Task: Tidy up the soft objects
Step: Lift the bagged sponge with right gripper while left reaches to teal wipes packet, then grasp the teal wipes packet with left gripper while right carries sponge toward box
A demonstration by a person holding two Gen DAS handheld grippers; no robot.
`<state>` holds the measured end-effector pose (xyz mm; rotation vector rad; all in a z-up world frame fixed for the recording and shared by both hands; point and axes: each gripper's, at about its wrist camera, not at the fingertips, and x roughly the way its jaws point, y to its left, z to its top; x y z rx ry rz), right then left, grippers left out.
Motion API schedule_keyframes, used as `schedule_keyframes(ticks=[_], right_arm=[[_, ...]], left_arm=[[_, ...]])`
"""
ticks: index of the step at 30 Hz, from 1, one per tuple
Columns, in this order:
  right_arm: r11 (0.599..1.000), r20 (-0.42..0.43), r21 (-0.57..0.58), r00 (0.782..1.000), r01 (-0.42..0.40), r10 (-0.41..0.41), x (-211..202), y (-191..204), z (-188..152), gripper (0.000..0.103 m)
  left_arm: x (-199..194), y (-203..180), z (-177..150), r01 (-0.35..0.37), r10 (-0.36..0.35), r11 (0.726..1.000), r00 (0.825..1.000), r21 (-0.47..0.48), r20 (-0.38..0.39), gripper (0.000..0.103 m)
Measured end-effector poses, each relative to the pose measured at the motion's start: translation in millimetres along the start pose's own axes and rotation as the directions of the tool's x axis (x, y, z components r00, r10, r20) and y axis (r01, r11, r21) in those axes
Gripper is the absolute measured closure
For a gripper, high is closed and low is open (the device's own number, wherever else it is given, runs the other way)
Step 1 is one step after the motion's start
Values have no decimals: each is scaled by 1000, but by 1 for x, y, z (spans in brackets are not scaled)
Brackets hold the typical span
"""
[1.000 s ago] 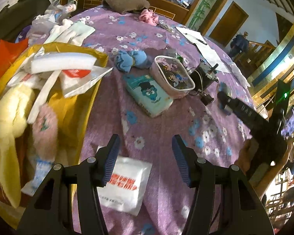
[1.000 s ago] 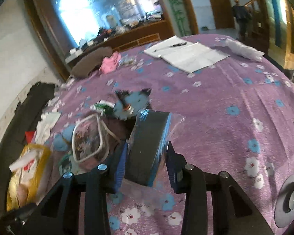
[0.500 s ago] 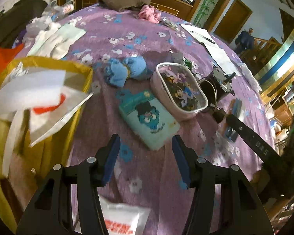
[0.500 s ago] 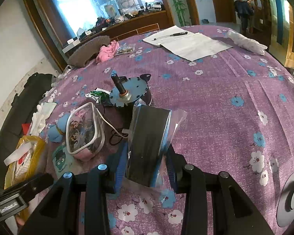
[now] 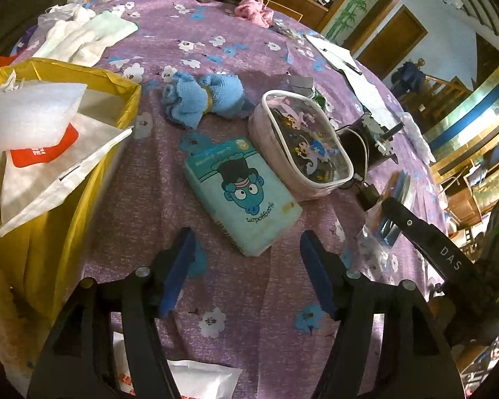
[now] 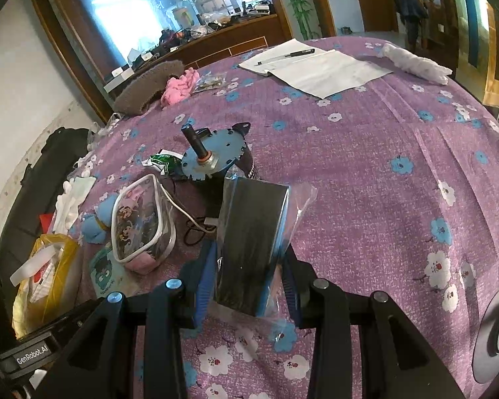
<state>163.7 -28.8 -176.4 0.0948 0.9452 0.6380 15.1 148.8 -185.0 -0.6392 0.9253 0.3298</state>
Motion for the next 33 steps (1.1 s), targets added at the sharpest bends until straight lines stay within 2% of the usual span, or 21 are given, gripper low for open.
schedule_keyframes(ticks=[2,6,10,15,17,21,23,25,27,29,33], right_arm=[[1000,0,3,1000,-1,1,0,-1,0,66],[1000,0,3,1000,-2,2,0,-1,0,66],[1000,4,15,1000,-2,2,-1,-2,0,66],[999,13,32,1000,-8,7,-4,-3,1,66],[1000,12,31,1000,-7,7,-4,-3,1,66],[999,13,32,1000,-8,8,-4,-3,1,66],[999,10,34,1000,-9,9,-4,-3,1,66],[999,7,36,1000,-12,12,-3,-4,1,66],[999,7,35,1000,-13,13,-4,-3,1,66],[999,7,35,1000,-14,13,-4,-3,0,66],[999,7,36,1000,-14,14,-4,-3,1,66]], left_arm=[[0,0,0,5,-5,1000,1000,-2,2,36],[3,-2,2,47,-47,999,999,9,-12,22],[4,-6,5,34,-33,999,999,23,-34,22],[6,-3,16,47,-51,997,995,-54,-80,22],[10,-6,23,13,-19,998,996,-60,-86,22],[22,-16,33,-95,94,995,992,-6,-82,22],[32,-29,33,-187,192,979,979,79,-73,22],[40,-39,31,-251,260,958,964,141,-48,22],[41,-37,31,-267,273,954,962,136,-29,22],[39,-31,31,-282,285,951,958,130,-5,34],[30,-21,25,-268,271,948,962,171,3,48]])
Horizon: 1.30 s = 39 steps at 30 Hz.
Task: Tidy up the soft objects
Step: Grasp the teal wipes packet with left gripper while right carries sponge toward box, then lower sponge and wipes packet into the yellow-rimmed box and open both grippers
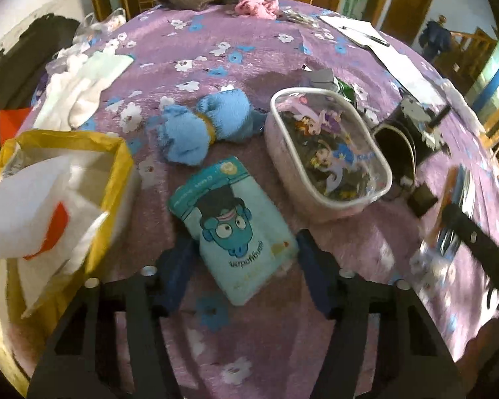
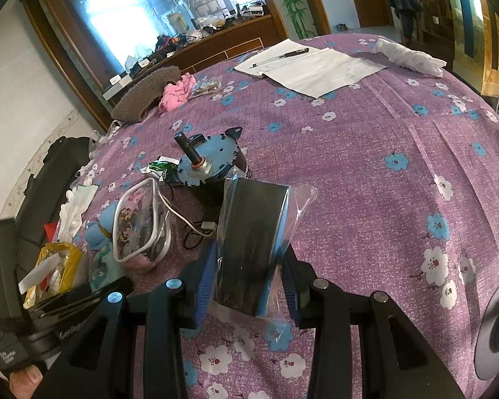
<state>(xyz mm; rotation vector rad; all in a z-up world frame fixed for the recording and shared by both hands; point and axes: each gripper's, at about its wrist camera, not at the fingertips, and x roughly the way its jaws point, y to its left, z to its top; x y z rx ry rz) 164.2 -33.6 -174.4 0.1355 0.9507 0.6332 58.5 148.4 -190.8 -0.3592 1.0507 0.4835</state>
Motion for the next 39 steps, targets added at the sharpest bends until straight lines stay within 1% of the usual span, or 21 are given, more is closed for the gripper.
schedule_keyframes(ticks=[3,6,9,10,12,15,17,19,21,24,26,27,29,32,33,34,36,39], right_arm=[[1000,1,-1,1000,0,0,0,0,0,66],[1000,1,-1,1000,2,-2,0,0,0,66],[1000,1,-1,1000,7,-7,0,0,0,66],[1000,3,-1,1000,7,-7,0,0,0,66],[1000,12,1,1000,10,-10,-2,-1,0,66],[1000,44,17,999,5,-5,-7,-3,0,66],[1000,81,28,997,-14,12,-14,-5,1,66],[998,129,31,990,-54,50,-24,-6,2,66],[995,180,19,979,-101,96,-34,-5,1,66],[982,221,-33,957,-183,186,-44,4,1,66],[968,203,-78,947,-238,249,-44,12,-1,66],[952,176,-98,937,-289,302,-42,17,-2,66],[933,141,-133,926,-334,351,-40,26,-4,66],[910,67,-187,920,-369,386,-42,52,-13,67],[902,51,-194,914,-386,402,-44,58,-15,67],[886,25,-203,903,-416,429,-48,69,-20,67],[870,-22,-226,895,-438,445,-51,88,-28,67],[843,-85,-259,881,-471,466,-48,122,-38,67]], left_arm=[[-9,5,-12,33,-33,999,999,15,-1,53],[-22,3,-32,79,-79,996,997,39,-7,54],[-37,3,-54,167,-167,985,986,33,-12,54],[-45,1,-61,191,-191,981,982,39,1,54],[-55,-2,-68,199,-201,979,979,45,25,54],[-71,-4,-72,229,-232,972,970,52,69,54],[-79,-2,-71,254,-256,966,963,39,85,54],[-88,1,-70,273,-274,962,956,26,103,54],[-95,6,-70,297,-296,955,948,13,113,54],[-108,19,-71,345,-340,938,934,-33,110,55],[-124,25,-74,377,-370,925,920,-39,133,55],[-134,28,-76,380,-371,925,916,-29,152,55],[-154,34,-78,354,-346,935,918,-9,194,54],[-168,51,-79,350,-337,936,915,-24,221,55],[-172,59,-78,354,-336,934,913,-40,230,54],[-174,67,-78,360,-338,932,911,-54,238,54],[-178,80,-77,365,-336,928,907,-76,253,54],[-186,100,-76,352,-315,932,906,-89,283,54]])
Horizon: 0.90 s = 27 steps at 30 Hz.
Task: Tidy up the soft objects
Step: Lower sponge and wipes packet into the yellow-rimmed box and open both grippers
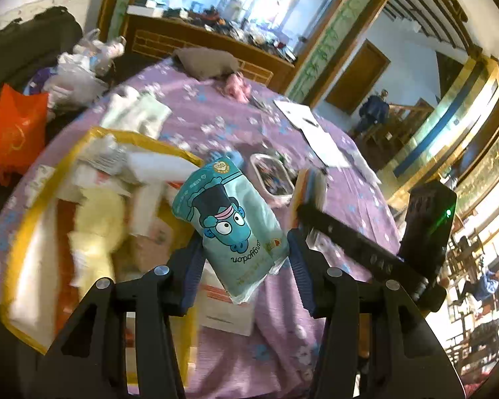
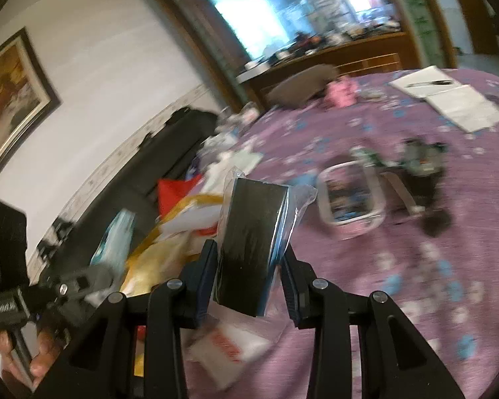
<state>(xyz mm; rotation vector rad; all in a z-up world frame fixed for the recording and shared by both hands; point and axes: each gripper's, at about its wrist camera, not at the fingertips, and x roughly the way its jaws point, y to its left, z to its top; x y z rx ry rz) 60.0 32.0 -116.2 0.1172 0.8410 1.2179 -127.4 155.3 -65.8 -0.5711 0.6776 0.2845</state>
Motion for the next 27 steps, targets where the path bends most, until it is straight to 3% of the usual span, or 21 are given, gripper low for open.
schedule_keyframes(ticks=[11,18,22,25,27], right_arm=[[989,-63,-131,996,-70,62,36,64,-3,67],[982,-95,-172,993,-79,63,58,88,3,67],[979,-111,-188,992,-84,64,73,96,6,65],[974,-126,-213,990,-81,54,80,102,1,64],[976,-126,-206,991,-72,46,81,102,-1,58]], left_arm=[[-20,81,4,-100,105,988,994,-122,39,54],[-10,101,2,-142,146,981,989,-129,23,54],[-1,106,-3,-110,112,986,994,-126,8,53],[2,108,-7,-101,102,987,995,-127,6,43],[0,109,-9,-79,82,986,997,-144,15,40]])
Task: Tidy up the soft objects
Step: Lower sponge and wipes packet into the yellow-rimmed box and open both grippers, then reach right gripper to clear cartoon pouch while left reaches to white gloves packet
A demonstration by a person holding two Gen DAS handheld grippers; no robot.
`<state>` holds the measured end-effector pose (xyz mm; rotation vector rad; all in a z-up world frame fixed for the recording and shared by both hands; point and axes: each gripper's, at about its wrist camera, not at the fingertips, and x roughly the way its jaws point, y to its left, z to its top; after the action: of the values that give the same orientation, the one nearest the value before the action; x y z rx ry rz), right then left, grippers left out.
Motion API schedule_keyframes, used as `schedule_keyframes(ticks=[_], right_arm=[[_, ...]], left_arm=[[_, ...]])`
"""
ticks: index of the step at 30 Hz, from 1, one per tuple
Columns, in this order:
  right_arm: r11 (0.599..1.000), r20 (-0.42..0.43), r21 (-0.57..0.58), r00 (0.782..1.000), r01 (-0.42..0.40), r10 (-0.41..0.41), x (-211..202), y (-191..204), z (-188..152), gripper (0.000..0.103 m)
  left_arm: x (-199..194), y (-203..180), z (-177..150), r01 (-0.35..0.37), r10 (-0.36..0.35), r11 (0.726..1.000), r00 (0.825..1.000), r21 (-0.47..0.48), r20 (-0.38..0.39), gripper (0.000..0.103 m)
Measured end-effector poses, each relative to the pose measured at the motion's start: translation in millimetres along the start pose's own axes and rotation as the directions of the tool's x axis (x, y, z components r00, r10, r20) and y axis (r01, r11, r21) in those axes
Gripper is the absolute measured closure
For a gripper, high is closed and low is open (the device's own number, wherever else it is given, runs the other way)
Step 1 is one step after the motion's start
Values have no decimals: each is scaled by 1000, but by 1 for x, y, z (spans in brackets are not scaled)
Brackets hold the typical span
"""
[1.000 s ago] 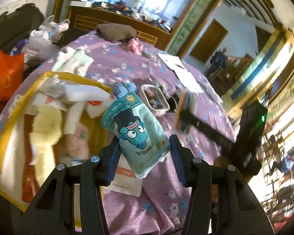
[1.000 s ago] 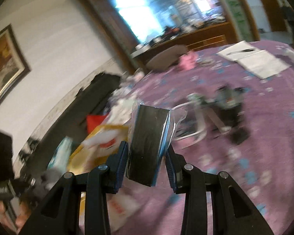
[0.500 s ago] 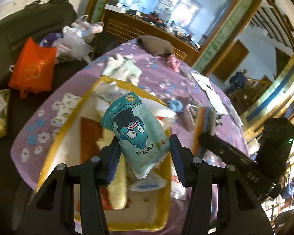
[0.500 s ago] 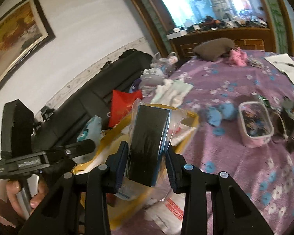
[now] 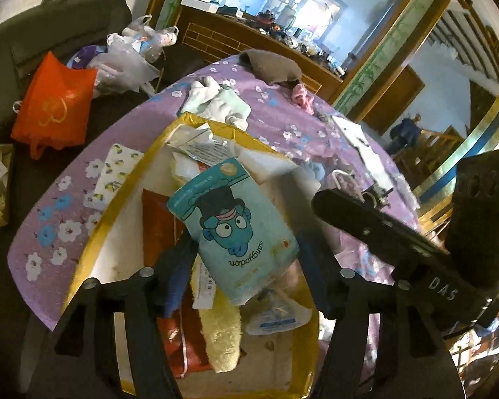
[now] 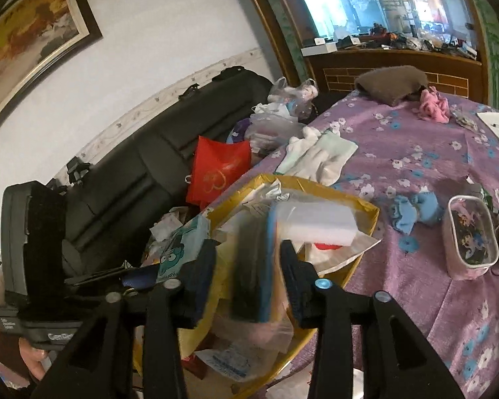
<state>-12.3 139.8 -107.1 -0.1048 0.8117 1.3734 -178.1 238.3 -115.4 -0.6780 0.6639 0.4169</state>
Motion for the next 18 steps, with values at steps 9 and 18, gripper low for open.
schedule_keyframes(ticks=[9,18], right_arm=[[999,56,41,998,-21,19,-28,-17,-2,44],[991,91,126,995,34,-46,-70,-80,-12,41]], left_arm=[[-35,3,-3,88,-67,991,980,-105,186,36],[-48,-57,-17,39,-64,996,946,85,319,23]])
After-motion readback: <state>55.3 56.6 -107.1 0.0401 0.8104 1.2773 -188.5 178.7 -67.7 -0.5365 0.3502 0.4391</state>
